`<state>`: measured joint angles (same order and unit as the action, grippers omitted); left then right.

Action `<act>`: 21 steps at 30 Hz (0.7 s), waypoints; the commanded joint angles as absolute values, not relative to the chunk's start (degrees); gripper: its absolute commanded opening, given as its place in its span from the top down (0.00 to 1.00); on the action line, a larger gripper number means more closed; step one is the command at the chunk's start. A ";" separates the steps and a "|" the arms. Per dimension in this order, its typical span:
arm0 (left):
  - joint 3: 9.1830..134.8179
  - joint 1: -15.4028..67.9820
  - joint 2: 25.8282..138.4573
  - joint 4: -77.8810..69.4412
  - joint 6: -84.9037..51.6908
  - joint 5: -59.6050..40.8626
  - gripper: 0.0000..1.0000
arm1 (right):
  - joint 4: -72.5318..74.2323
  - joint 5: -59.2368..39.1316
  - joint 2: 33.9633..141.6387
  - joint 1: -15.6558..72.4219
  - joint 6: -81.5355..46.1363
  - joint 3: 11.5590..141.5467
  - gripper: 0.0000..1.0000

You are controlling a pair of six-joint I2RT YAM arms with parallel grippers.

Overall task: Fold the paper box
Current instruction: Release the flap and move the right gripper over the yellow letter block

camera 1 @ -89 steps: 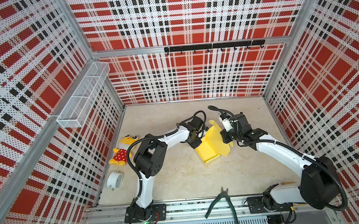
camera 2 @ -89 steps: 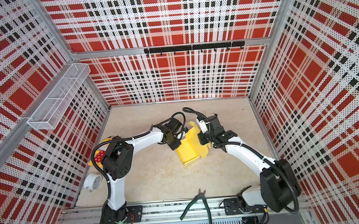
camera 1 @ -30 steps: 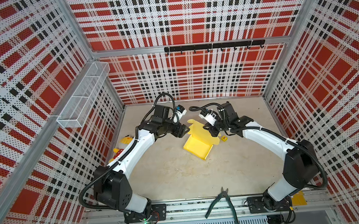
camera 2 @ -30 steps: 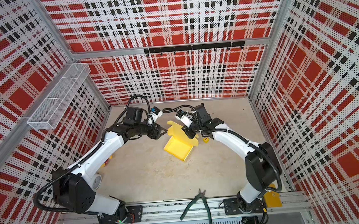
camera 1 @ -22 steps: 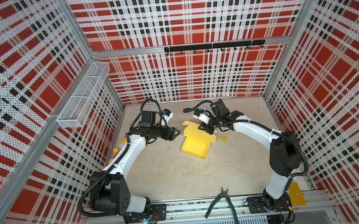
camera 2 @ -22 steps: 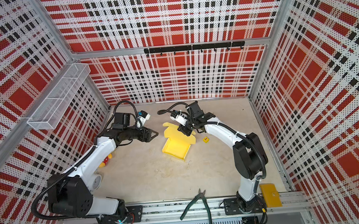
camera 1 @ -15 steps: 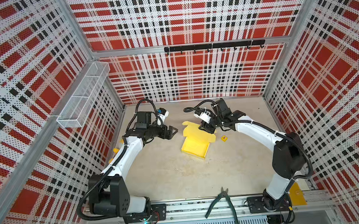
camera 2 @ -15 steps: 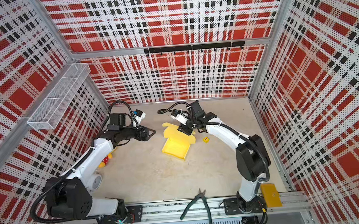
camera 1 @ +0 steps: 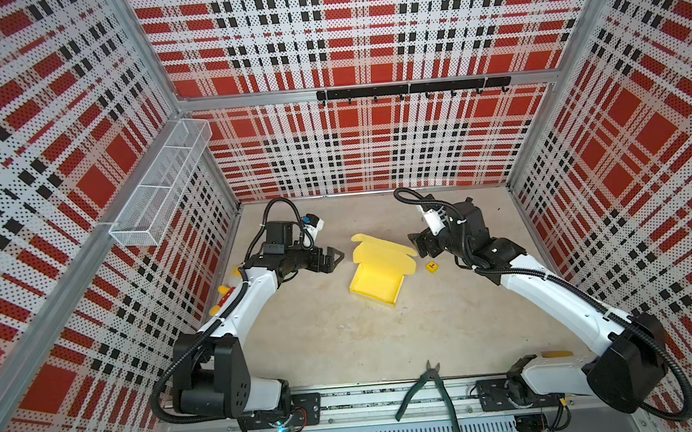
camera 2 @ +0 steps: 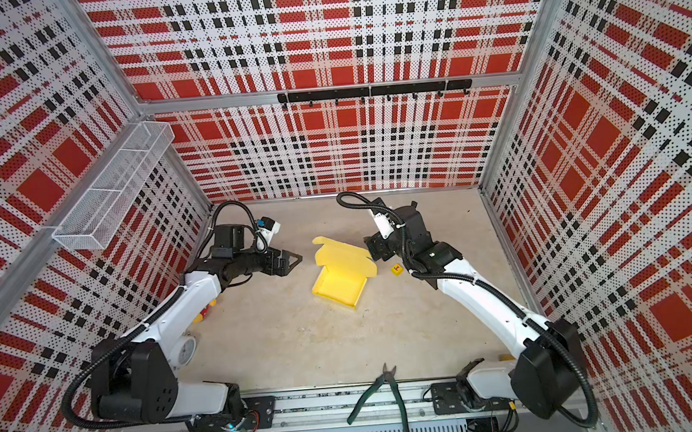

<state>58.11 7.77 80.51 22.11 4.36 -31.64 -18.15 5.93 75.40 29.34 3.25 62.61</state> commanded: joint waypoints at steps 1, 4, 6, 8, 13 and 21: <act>57.77 7.06 79.55 20.94 4.29 -30.51 0.00 | -17.48 13.45 74.17 27.32 -9.10 59.18 0.06; 57.09 7.03 79.48 20.40 4.52 -30.29 0.01 | -18.37 14.22 73.13 25.93 -15.75 56.14 0.05; 57.02 6.94 79.61 20.36 4.42 -30.10 0.01 | -19.47 14.39 73.10 25.84 -18.63 55.16 0.06; 57.04 6.79 79.70 20.18 4.15 -30.15 0.01 | -20.77 15.45 73.64 25.84 -23.04 54.29 0.07; 57.02 6.51 80.03 19.84 3.73 -29.94 0.01 | -21.53 16.05 77.41 25.77 -34.55 52.08 0.12; 56.97 6.09 79.90 19.86 3.65 -30.01 0.01 | -21.13 13.91 85.91 25.81 -43.60 52.84 0.16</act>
